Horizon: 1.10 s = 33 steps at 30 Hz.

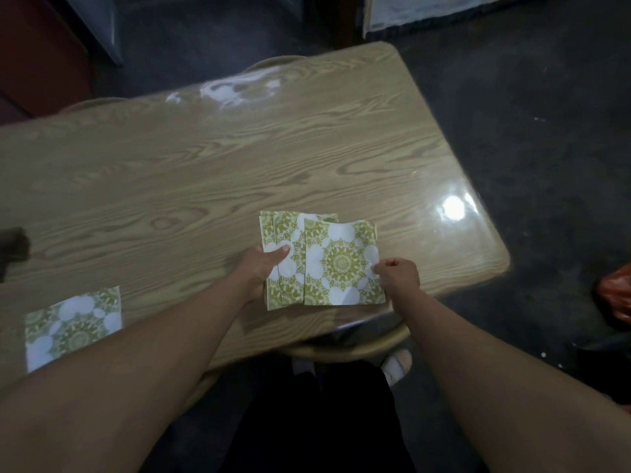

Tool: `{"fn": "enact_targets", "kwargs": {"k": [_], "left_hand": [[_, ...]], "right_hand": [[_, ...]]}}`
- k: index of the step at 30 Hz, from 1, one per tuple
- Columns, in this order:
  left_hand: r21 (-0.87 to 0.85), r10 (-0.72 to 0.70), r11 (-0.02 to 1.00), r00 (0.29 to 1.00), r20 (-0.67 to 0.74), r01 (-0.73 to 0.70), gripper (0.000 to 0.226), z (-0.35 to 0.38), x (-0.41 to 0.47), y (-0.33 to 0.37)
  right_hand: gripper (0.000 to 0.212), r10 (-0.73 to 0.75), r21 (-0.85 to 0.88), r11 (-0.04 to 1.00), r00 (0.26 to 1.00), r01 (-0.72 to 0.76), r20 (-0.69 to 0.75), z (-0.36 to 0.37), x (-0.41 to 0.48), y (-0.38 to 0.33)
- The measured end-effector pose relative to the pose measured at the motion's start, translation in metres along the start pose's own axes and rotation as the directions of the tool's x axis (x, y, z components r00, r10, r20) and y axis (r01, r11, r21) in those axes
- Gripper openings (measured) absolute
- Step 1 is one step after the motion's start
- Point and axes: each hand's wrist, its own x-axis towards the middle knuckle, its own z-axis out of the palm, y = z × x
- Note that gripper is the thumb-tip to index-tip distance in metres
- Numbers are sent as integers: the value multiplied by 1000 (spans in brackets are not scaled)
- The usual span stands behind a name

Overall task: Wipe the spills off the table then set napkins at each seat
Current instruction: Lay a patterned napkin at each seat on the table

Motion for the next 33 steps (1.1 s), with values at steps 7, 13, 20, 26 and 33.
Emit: {"fn": "enact_targets", "kwargs": {"k": [7,13,20,26,33], "left_hand": [[-53,-3,999,996,-92,-2,33,1,-3,-2],[-97,1,995,987,-160,-16,46,-3,9,-12],[-127,60,986,939,-338,-109,11,-5,2,-7],[-115,90,983,922,-376,-142,34,-15,6,-3],[-111,117,979,912,-392,-174,20,-15,1,3]], "right_hand": [[12,-34,-116,992,998,39,46,-8,18,-1],[24,-105,-270,954,990,127,97,-11,18,-3],[21,-268,-464,834,954,299,133,-15,13,1],[15,-349,-453,819,932,352,95,-15,11,-2],[17,-345,-525,774,931,354,118,-14,9,-3]]}}
